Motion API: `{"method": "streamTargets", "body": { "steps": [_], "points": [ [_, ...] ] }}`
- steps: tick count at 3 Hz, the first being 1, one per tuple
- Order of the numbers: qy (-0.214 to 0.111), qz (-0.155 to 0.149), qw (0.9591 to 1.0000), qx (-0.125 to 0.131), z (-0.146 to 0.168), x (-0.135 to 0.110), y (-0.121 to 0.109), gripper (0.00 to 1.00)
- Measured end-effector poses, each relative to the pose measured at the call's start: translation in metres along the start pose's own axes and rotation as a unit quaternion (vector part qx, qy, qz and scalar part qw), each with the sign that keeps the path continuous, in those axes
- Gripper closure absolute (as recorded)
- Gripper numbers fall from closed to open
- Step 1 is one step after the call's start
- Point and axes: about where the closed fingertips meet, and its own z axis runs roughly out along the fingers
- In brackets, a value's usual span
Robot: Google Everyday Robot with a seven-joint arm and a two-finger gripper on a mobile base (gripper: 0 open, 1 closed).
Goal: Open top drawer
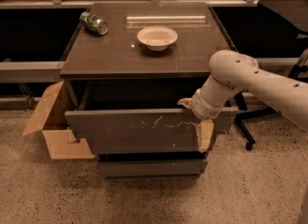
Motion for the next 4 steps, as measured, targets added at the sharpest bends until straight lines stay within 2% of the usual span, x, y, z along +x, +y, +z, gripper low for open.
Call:
{"method": "streamTargets", "body": {
  "steps": [1, 2, 4],
  "points": [
    [-0.001, -0.002, 0.9999, -0.012, 0.0, -0.006, 0.013, 0.18],
    [0.001, -0.007, 0.9999, -0.011, -0.005, -0.011, 0.02, 0.48],
    [0.001, -0.008, 0.9999, -0.011, -0.014, -0.015, 0.019, 0.97]
  ]
}}
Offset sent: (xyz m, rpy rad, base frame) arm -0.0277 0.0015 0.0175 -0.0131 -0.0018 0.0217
